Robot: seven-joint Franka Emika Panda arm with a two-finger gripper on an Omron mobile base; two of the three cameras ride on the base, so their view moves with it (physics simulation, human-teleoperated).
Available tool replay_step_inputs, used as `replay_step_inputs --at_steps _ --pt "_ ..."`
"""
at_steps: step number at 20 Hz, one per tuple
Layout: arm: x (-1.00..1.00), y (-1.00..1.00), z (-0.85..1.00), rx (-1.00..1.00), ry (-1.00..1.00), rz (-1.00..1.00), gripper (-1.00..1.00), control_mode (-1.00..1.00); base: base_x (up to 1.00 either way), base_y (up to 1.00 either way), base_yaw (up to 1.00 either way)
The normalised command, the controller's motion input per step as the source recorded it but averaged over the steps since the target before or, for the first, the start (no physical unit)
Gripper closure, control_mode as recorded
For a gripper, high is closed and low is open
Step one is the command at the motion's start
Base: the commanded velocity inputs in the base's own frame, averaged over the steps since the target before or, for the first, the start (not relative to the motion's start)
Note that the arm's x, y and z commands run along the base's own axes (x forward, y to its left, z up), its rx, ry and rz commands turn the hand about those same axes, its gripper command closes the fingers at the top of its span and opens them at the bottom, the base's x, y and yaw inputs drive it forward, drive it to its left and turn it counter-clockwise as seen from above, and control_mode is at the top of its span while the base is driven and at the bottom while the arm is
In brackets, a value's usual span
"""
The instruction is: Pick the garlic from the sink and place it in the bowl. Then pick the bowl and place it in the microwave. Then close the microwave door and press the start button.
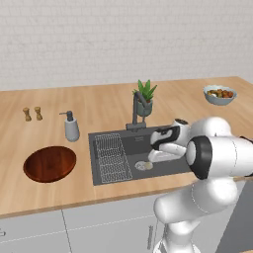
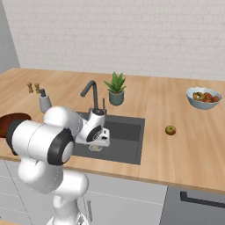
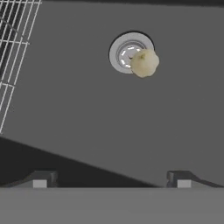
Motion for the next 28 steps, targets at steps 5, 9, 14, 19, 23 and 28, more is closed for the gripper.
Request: replay_step_inputs --at_steps 5,9,14,19,23,28 --pt "0.17 0.00 -0.38 0.00 0.00 0.00 -1.00 -1.00 0.00 0.00 0.00" --pt "0.26 0.00 -0.30 0.00 0.00 0.00 -1.00 -1.00 0.00 0.00 0.00" --pt "0.32 0.00 -0.23 0.00 0.00 0.00 -1.00 -1.00 0.00 0.00 0.00" --pt "0.31 0.05 -0.19 0.00 0.00 0.00 -1.00 -1.00 0.00 0.00 0.00" --pt "0.30 0.04 -0.29 0.00 0.00 0.00 -1.00 -1.00 0.00 0.00 0.00" --pt "0.27 0.06 -0.31 0.00 0.00 0.00 -1.00 -1.00 0.00 0.00 0.00"
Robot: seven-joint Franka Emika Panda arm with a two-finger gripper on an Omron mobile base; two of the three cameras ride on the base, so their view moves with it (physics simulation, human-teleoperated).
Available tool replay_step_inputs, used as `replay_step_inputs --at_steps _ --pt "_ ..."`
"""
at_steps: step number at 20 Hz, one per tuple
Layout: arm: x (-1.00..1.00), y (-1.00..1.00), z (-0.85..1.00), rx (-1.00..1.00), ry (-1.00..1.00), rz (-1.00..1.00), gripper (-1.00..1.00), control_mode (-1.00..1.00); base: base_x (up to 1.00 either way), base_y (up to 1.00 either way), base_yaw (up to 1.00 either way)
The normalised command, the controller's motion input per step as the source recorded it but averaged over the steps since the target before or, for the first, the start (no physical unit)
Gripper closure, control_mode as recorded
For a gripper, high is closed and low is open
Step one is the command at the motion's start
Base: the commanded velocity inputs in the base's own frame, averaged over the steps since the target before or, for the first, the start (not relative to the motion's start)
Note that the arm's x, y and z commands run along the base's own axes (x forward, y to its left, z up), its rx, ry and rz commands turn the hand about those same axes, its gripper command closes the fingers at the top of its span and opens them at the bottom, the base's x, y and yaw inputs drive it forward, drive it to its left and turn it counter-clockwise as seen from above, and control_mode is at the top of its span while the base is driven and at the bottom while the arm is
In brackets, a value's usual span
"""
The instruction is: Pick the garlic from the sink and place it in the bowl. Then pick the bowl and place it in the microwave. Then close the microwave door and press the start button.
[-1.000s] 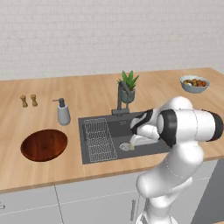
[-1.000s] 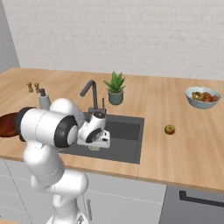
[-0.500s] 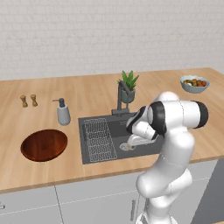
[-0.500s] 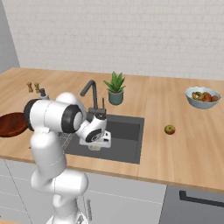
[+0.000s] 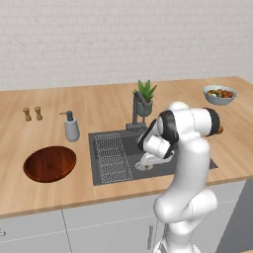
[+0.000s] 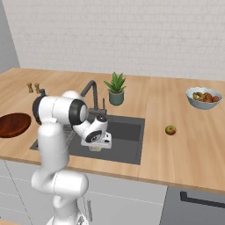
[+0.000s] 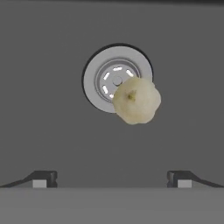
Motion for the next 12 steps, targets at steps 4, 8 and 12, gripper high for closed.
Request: replay_step_inputs --at_steps 4,8,12 --pt "0.25 0.00 -0.24 0.00 0.00 0.00 -1.00 -1.00 0.00 0.00 0.00" --pt "0.13 0.00 -0.19 0.00 0.00 0.00 -1.00 -1.00 0.00 0.00 0.00" --pt "0.18 0.00 -0.10 0.01 0.00 0.00 -1.00 -1.00 0.00 0.00 0.00"
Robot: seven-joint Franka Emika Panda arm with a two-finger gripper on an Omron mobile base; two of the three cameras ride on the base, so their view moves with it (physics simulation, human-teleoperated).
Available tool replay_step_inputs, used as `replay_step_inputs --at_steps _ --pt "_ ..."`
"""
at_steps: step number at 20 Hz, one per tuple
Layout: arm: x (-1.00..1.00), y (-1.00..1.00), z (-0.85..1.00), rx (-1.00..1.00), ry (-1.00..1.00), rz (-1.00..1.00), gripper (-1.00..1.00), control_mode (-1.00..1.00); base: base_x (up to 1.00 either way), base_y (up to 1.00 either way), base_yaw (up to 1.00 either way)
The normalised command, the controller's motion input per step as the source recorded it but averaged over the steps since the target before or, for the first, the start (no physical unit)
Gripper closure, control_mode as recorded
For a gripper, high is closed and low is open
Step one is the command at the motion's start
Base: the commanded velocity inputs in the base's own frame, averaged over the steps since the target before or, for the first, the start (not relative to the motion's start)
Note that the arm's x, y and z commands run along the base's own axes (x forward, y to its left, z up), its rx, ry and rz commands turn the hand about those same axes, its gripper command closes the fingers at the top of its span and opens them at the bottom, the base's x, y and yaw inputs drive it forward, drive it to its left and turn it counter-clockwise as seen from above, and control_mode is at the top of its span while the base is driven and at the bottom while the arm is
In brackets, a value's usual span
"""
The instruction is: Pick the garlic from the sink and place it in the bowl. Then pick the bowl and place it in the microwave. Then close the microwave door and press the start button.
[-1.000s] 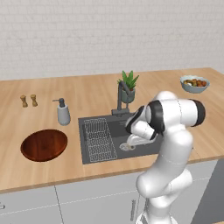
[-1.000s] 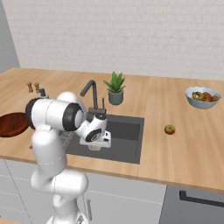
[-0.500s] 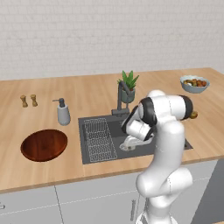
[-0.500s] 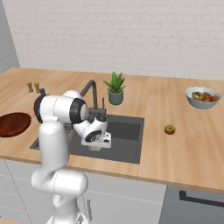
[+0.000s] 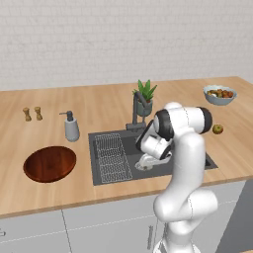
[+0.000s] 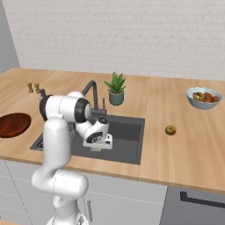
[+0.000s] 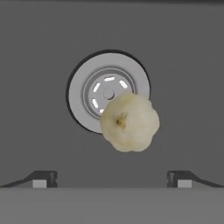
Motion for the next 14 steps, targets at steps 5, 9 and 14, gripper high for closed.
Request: replay_step_inputs --at_steps 5,9,14 --pt "0.22 0.00 -0.09 0.01 0.00 0.00 -1.00 -1.00 0.00 0.00 0.00" --pt "0.22 0.00 -0.16 0.01 0.00 0.00 -1.00 -1.00 0.00 0.00 0.00" --pt "0.25 0.00 -0.22 0.01 0.00 0.00 -1.00 -1.00 0.00 0.00 0.00"
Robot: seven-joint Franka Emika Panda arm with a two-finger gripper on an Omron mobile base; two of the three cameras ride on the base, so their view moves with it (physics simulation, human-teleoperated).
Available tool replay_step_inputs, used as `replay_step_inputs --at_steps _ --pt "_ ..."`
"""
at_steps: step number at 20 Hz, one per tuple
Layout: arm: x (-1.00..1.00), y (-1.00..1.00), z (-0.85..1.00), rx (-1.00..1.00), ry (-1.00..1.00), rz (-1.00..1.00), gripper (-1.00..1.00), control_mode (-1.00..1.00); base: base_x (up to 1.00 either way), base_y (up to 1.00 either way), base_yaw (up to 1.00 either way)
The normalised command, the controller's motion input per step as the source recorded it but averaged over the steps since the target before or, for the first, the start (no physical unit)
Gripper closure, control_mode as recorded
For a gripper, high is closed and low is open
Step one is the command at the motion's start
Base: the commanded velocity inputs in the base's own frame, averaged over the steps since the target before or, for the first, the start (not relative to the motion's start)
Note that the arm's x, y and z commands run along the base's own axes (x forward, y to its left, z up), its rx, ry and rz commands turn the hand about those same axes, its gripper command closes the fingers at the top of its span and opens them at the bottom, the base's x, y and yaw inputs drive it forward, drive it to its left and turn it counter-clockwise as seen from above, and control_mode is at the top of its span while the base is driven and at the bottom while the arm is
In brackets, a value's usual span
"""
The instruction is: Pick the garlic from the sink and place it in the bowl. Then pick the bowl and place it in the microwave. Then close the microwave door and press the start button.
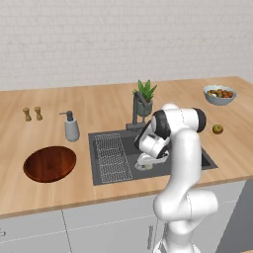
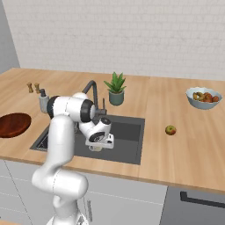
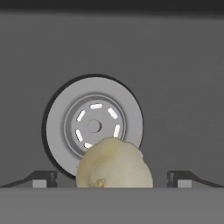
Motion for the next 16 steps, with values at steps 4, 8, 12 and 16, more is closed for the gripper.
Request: replay_step_inputs --at_steps 4,8,12,16 --pt "0.03 0.00 -0.26 0.00 0.00 0.00 -1.00 -1.00 0.00 0.00 0.00" --pt "-0.27 0.14 -0.44 0.00 0.00 0.00 1.00 -1.00 0.00 0.00 0.00" --pt "-0.49 0.19 -0.26 0.00 -0.01 0.00 1.00 -1.00 0.00 0.00 0.00" --pt "-0.55 -0.07 -0.01 0.02 -0.11 0.00 1.00 -1.00 0.00 0.00 0.00"
